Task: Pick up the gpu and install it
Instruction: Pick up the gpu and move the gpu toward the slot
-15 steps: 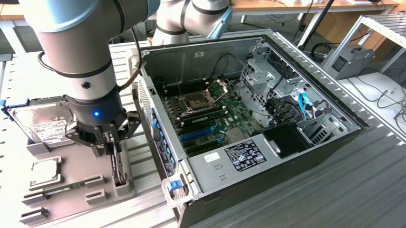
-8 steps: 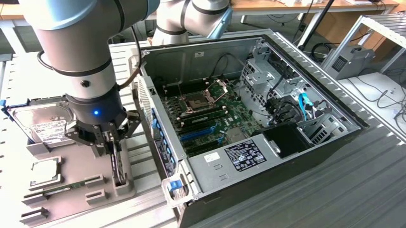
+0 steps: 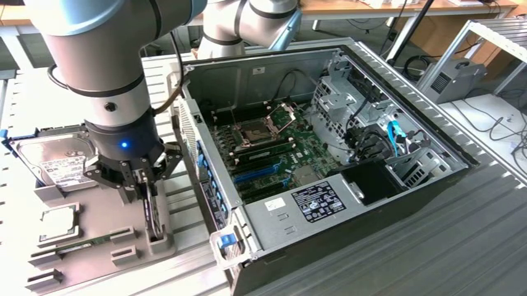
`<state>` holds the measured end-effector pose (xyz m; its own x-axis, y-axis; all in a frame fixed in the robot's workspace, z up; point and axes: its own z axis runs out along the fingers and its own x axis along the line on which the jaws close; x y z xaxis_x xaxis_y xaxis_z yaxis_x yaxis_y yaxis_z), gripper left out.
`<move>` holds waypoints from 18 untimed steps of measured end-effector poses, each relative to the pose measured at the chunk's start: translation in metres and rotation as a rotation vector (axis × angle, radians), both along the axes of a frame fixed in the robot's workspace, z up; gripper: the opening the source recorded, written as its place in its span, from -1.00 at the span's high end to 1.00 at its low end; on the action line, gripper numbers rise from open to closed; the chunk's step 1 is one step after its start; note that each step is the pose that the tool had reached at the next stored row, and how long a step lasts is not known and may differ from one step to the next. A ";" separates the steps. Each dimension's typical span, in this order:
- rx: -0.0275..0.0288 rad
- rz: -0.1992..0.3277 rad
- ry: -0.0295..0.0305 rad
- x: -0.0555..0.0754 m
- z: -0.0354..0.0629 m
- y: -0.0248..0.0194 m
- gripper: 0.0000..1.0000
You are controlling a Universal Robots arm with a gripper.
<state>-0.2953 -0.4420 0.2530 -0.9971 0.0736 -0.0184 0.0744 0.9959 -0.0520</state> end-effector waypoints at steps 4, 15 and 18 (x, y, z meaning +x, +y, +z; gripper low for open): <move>0.0001 0.000 -0.0001 0.000 0.0013 0.0000 0.48; 0.0001 0.000 0.0000 0.000 0.0050 0.0000 0.48; 0.0001 0.000 0.0000 0.000 0.0058 0.0000 0.48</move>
<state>-0.2953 -0.4420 0.2588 -0.9971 0.0736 -0.0184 0.0744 0.9959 -0.0519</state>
